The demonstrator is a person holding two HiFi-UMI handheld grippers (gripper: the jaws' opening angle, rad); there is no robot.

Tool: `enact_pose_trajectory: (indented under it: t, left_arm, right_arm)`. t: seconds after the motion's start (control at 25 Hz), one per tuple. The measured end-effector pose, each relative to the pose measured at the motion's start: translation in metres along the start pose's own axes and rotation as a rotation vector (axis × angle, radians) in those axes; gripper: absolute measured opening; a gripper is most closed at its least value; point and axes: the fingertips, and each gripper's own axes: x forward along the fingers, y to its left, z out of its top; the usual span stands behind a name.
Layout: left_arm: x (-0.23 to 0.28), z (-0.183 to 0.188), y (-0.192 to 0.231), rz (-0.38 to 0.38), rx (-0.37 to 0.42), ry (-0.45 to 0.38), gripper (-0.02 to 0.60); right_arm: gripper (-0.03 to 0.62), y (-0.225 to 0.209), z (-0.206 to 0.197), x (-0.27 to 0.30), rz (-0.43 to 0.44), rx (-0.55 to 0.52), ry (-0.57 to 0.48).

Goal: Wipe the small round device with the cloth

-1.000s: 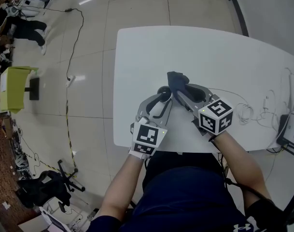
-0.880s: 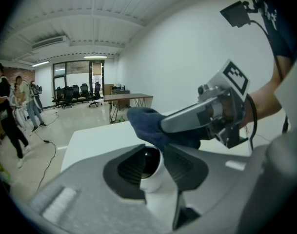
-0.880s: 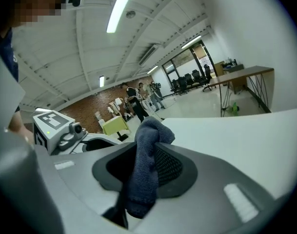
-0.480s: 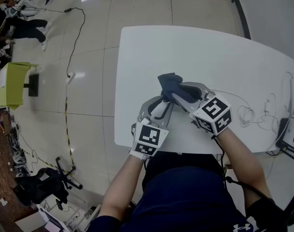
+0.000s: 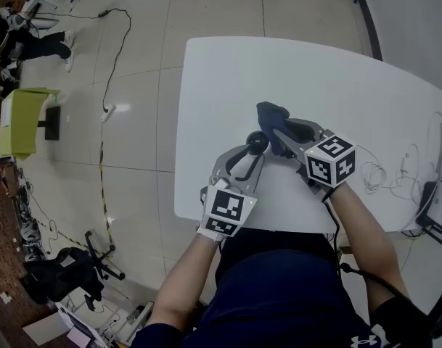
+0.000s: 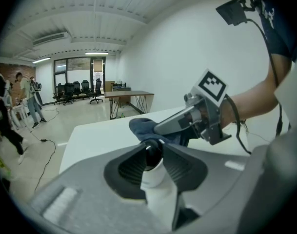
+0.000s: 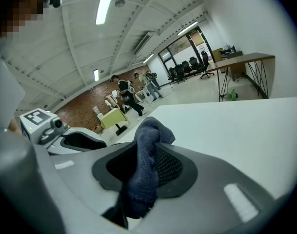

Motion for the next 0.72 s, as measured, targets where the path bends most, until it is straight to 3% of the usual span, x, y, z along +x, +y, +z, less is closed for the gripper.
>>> enact_pose_trajectory:
  t: [0.16,0.36,0.72]
  left_arm:
    - [0.000,0.000,0.000,0.003,0.002,0.001,0.103]
    - [0.000,0.001,-0.001,0.008,-0.007,-0.006,0.103]
    - [0.003,0.003,-0.006,0.009,-0.012,-0.004,0.105]
  right_arm:
    - [0.114,-0.015,-0.029,0.011,-0.055,-0.116,0.113]
    - [0.114,-0.028,-0.053,0.022,-0.078,-0.181,0.205]
    - [0.114,-0.035,-0.059,0.023,-0.072,-0.196,0.237]
